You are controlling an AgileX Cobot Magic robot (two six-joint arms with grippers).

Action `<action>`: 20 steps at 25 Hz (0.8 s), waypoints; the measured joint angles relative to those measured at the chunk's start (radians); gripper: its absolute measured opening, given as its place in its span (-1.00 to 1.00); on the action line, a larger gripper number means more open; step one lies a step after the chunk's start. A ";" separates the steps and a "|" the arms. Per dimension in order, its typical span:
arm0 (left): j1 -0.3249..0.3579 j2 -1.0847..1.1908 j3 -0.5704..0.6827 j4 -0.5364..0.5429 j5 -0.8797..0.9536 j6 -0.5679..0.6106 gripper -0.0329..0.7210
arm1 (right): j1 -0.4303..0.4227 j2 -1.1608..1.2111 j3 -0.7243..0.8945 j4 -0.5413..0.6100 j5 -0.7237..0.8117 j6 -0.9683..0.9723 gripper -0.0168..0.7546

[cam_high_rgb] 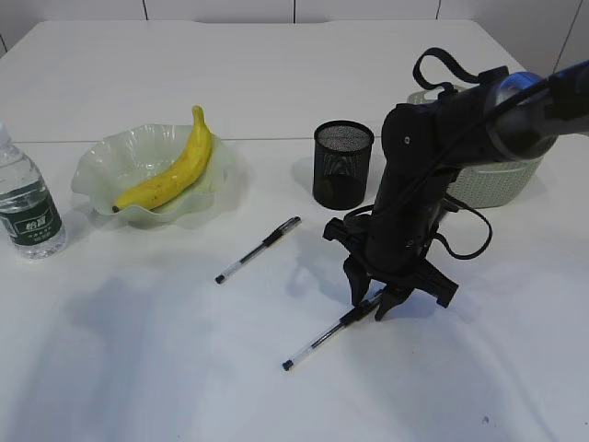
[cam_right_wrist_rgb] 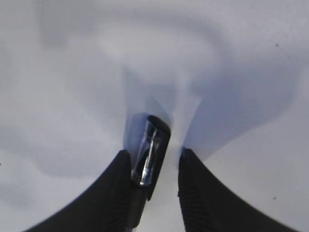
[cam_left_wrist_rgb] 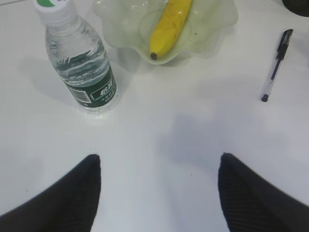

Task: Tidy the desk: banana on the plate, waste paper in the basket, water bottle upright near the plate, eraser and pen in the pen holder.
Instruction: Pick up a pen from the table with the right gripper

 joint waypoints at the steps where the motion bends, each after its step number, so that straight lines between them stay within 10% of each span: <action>1: 0.000 0.000 0.000 0.000 0.000 0.000 0.51 | 0.000 0.000 0.000 -0.002 0.001 -0.002 -0.31; 20: 0.000 0.000 0.000 0.000 0.000 0.000 0.51 | 0.000 0.000 0.000 0.008 -0.010 0.026 -0.32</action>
